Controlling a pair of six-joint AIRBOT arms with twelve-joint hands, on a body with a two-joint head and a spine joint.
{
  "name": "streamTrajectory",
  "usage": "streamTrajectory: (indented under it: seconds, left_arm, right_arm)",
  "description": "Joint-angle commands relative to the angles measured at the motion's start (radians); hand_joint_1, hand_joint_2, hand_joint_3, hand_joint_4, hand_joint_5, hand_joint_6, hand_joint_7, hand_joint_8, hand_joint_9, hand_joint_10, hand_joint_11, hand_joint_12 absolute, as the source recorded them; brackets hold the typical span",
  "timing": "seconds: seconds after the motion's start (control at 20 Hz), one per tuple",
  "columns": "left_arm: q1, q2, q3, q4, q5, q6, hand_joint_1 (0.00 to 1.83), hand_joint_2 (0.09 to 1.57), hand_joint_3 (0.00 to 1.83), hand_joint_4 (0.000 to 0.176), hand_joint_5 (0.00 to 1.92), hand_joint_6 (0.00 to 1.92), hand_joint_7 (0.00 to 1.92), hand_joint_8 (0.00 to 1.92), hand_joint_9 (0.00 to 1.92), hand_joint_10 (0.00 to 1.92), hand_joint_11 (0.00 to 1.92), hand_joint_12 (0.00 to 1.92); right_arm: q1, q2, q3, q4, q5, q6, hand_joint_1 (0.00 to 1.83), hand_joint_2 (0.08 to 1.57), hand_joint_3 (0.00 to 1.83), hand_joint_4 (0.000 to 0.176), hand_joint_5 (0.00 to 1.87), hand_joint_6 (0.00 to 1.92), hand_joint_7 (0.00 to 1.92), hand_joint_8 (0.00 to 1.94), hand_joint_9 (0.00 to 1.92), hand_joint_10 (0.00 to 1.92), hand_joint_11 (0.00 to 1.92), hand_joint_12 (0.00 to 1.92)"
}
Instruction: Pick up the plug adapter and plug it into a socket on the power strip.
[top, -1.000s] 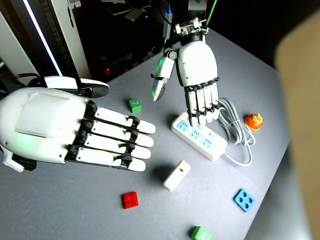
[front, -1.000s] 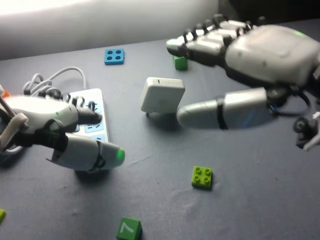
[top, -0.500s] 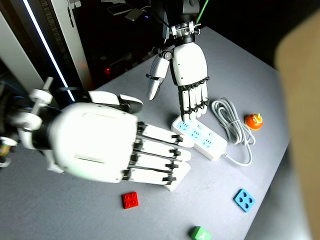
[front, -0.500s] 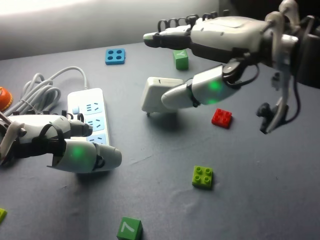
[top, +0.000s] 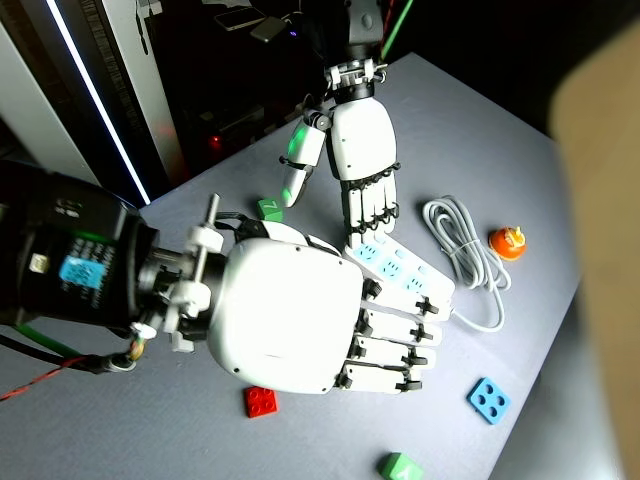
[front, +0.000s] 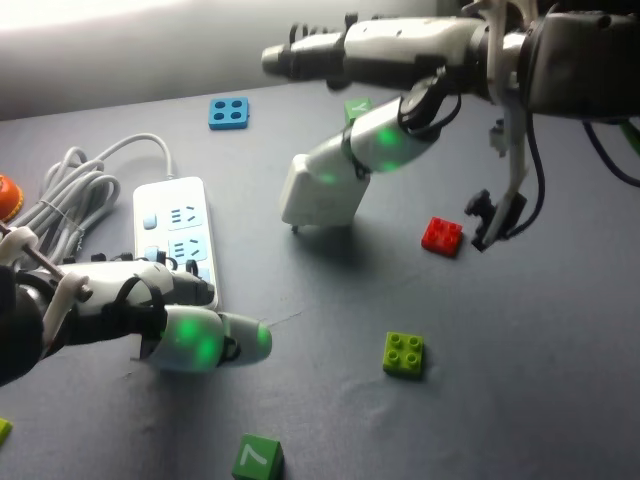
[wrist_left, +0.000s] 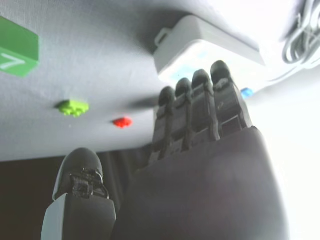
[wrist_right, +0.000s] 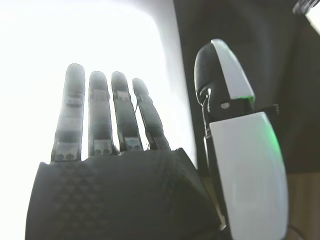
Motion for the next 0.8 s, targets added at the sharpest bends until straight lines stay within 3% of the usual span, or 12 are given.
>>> streamTrajectory:
  seconds: [0.0, 0.05, 0.1, 0.3, 0.4, 0.7, 0.75]
  left_arm:
    - [-0.006, -0.001, 0.008, 0.045, 0.009, -0.004, 0.0, 1.17, 0.0, 0.0, 0.11, 0.0, 0.09, 0.0, 0.07, 0.0, 0.0, 0.11]
    - [-0.004, -0.01, 0.021, 0.046, 0.009, -0.01, 0.0, 1.17, 0.0, 0.0, 0.1, 0.0, 0.09, 0.0, 0.07, 0.0, 0.0, 0.09]
    - [-0.005, -0.017, 0.03, 0.053, 0.009, -0.015, 0.0, 1.17, 0.0, 0.0, 0.11, 0.0, 0.09, 0.0, 0.08, 0.0, 0.0, 0.12]
    - [0.006, -0.047, 0.066, 0.059, 0.033, -0.018, 0.0, 1.17, 0.0, 0.0, 0.12, 0.0, 0.11, 0.0, 0.07, 0.0, 0.0, 0.1]
    - [0.022, -0.043, 0.054, 0.058, 0.042, -0.018, 0.0, 1.18, 0.0, 0.0, 0.13, 0.0, 0.12, 0.0, 0.07, 0.0, 0.0, 0.1]
    - [0.059, -0.019, -0.008, 0.053, 0.041, -0.018, 0.0, 1.19, 0.0, 0.0, 0.08, 0.0, 0.07, 0.01, 0.06, 0.01, 0.01, 0.0]
    - [0.059, -0.017, -0.006, 0.053, 0.041, -0.018, 0.0, 1.18, 0.0, 0.0, 0.08, 0.0, 0.08, 0.01, 0.07, 0.02, 0.02, 0.01]
  right_arm:
    - [0.009, -0.008, 0.016, 0.01, 0.079, 0.008, 0.86, 1.16, 0.0, 0.0, 0.08, 0.0, 0.13, 0.0, 0.16, 0.0, 0.0, 0.63]
    - [0.004, -0.017, 0.035, 0.01, 0.081, 0.008, 0.84, 1.19, 0.01, 0.0, 0.07, 0.0, 0.13, 0.0, 0.16, 0.0, 0.0, 0.62]
    - [0.0, -0.021, 0.045, 0.01, 0.085, 0.008, 0.94, 1.14, 0.0, 0.0, 0.12, 0.01, 0.17, 0.01, 0.18, 0.01, 0.0, 0.67]
    - [-0.029, -0.052, 0.115, 0.017, 0.073, 0.007, 0.91, 1.15, 0.0, 0.0, 0.1, 0.0, 0.16, 0.0, 0.2, 0.0, 0.0, 0.77]
    - [-0.041, -0.054, 0.119, 0.042, 0.038, 0.007, 0.93, 1.16, 0.0, 0.0, 0.1, 0.0, 0.15, 0.01, 0.18, 0.01, 0.0, 0.68]
    - [-0.072, -0.067, 0.124, 0.047, 0.041, -0.007, 0.87, 1.21, 0.01, 0.0, 0.11, 0.0, 0.16, 0.0, 0.18, 0.0, 0.0, 0.68]
    - [-0.074, -0.07, 0.127, 0.047, 0.044, -0.008, 0.86, 1.2, 0.0, 0.0, 0.13, 0.01, 0.18, 0.01, 0.2, 0.01, 0.0, 0.75]
